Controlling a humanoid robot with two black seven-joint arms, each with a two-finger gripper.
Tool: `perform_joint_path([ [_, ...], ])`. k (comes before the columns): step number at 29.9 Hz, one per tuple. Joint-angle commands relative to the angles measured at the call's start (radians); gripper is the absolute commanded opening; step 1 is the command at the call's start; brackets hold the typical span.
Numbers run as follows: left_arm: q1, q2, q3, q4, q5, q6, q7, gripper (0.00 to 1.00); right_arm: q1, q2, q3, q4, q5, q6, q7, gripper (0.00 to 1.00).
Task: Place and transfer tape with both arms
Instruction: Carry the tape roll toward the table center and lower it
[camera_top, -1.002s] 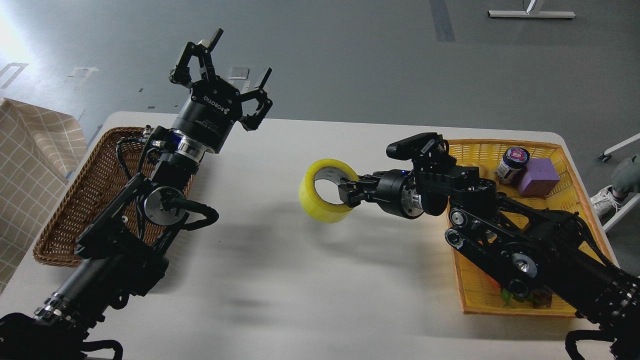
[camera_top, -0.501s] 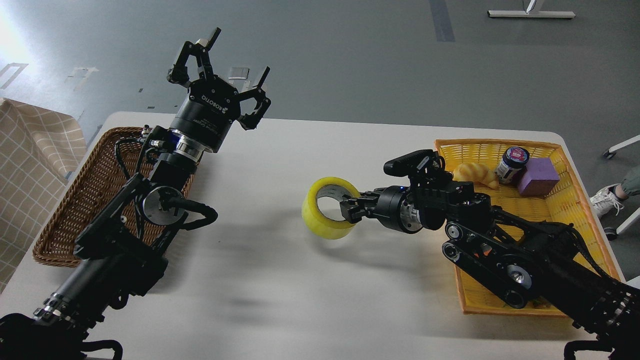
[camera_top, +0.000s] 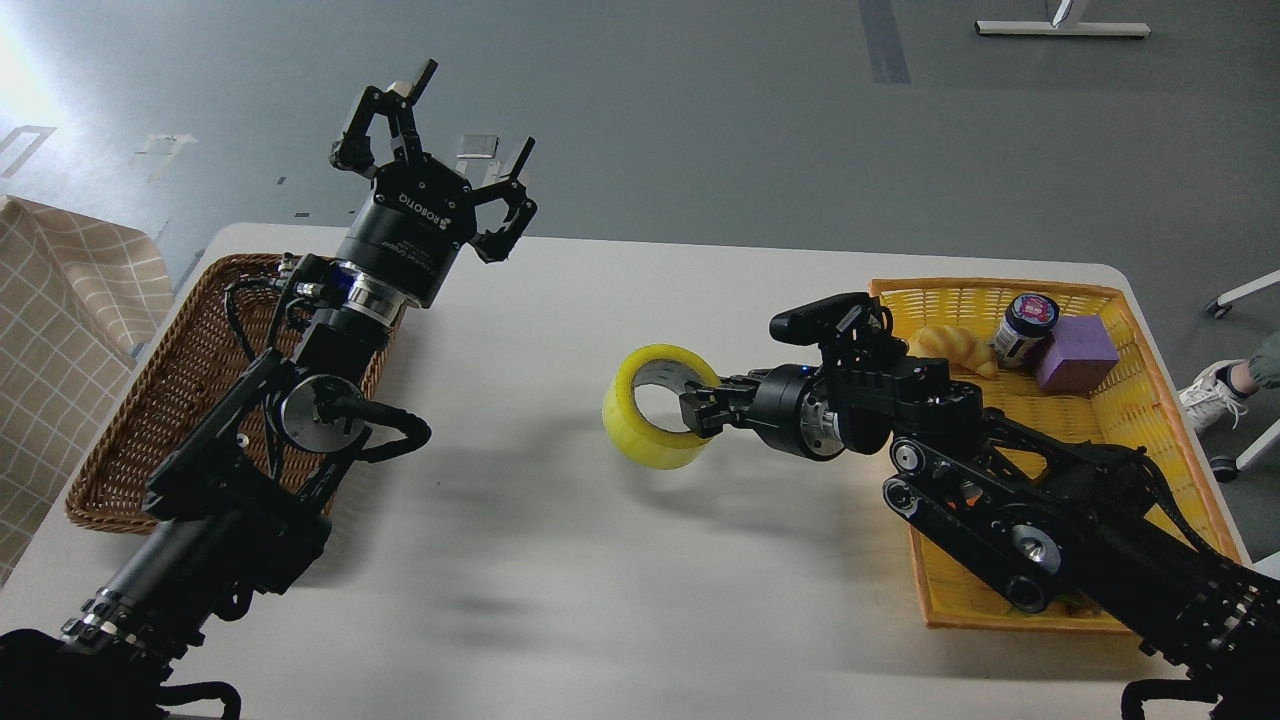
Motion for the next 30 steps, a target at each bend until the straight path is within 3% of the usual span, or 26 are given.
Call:
perform_joint_path([
  [1, 0.002, 0.000, -0.002, 0.000, 0.000, -0.004, 0.000, 0.98, -0.007, 0.003, -0.003, -0.005, 0.000, 0.000, -0.001, 0.16],
  [9, 0.002, 0.000, -0.002, 0.000, 0.000, -0.004, 0.000, 0.98, -0.032, 0.032, 0.000, -0.015, -0.005, 0.000, -0.008, 0.17],
  [11, 0.004, 0.002, -0.003, 0.002, -0.002, -0.005, 0.000, 0.98, -0.030, 0.035, 0.000, -0.016, -0.005, 0.000, -0.008, 0.22],
  [12, 0.004, 0.002, -0.005, 0.002, -0.002, -0.005, 0.000, 0.98, -0.030, 0.036, 0.000, -0.018, -0.005, 0.000, -0.008, 0.28],
  [13, 0.004, 0.002, -0.008, 0.002, -0.002, -0.005, 0.000, 0.98, -0.030, 0.036, 0.000, -0.030, -0.005, 0.000, -0.008, 0.50],
  [14, 0.005, 0.002, -0.011, 0.002, 0.000, -0.005, 0.000, 0.98, -0.032, 0.037, 0.000, -0.048, -0.005, 0.000, -0.010, 0.81],
  [15, 0.007, 0.002, -0.011, 0.002, -0.002, -0.005, 0.000, 0.98, -0.032, 0.040, 0.000, -0.058, -0.005, 0.000, -0.010, 0.89],
  [20, 0.024, 0.002, -0.012, 0.002, -0.002, -0.007, 0.000, 0.98, -0.020, 0.081, 0.002, -0.120, 0.000, -0.016, -0.008, 0.97],
  [30, 0.031, 0.021, -0.022, 0.002, -0.003, -0.008, 0.000, 0.98, -0.014, 0.137, 0.167, -0.122, 0.009, -0.099, -0.008, 0.97],
])
